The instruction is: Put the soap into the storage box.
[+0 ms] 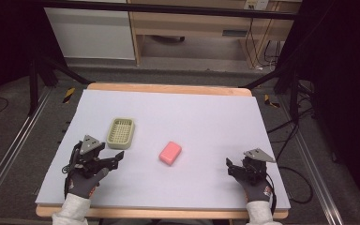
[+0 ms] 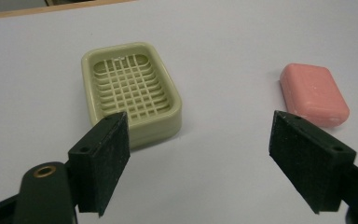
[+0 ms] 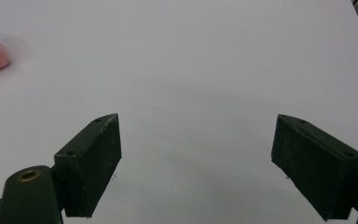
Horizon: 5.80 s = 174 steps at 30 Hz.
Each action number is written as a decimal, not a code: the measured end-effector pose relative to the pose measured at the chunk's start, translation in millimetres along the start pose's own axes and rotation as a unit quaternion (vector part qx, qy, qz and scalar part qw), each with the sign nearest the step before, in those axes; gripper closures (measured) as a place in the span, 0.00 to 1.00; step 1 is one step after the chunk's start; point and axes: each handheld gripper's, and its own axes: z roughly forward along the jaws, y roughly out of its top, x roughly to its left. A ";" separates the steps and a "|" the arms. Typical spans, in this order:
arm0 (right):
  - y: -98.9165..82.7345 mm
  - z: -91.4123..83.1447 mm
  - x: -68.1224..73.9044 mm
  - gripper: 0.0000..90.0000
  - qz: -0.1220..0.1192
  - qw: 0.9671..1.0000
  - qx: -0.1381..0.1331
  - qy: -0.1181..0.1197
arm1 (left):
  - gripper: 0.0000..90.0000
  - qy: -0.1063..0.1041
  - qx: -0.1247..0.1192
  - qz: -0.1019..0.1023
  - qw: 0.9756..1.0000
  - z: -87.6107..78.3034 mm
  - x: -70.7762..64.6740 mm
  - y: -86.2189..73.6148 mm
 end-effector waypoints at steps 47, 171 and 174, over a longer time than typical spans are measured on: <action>0.2 2.1 0.5 0.18 0.001 1.000 -0.001 -0.003 | 0.22 -0.040 0.007 0.056 0.998 56.6 -65.9 56.7; -0.3 5.7 4.5 0.18 -0.005 1.000 0.013 0.000 | 0.41 -0.070 0.195 0.117 0.971 155.3 -122.7 38.0; -0.3 5.8 4.5 0.18 -0.005 1.000 0.013 -0.001 | 0.41 -0.072 0.193 0.115 0.972 153.0 -121.8 39.2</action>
